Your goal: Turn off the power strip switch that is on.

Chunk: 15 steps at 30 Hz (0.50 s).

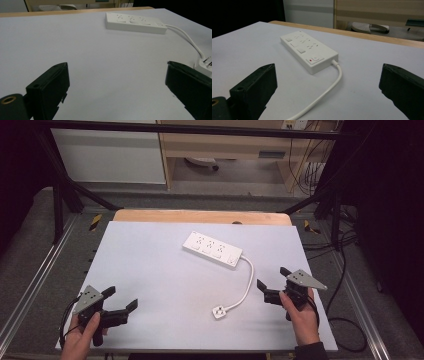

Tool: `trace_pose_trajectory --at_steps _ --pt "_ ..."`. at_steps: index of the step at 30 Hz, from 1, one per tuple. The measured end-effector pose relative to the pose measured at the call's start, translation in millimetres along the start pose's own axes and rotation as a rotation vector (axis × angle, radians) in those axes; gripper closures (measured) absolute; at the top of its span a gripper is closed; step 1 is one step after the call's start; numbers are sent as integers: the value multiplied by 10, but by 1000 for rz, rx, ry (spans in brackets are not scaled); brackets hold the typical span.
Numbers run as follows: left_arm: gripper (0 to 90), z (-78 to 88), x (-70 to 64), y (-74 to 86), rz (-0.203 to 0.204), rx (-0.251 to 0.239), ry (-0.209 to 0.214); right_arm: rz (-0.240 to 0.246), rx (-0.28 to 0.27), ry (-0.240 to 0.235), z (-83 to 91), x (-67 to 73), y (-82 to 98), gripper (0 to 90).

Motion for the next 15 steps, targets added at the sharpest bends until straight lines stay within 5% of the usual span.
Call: trace_pose_trajectory --at_steps 15 --pt "54 0 9 3 3 2 -5 7 -19 -13 -93 -1 -183 23"
Point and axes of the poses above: each handheld gripper's, and its own axes: z roughly backward along the jaws, y roughly out of its underside, x roughly to its left, the point moved 2 cm from there along -z, roughly forward along the jaws, and after that the axes turned 15 degrees about z, right-handed, at the moved point
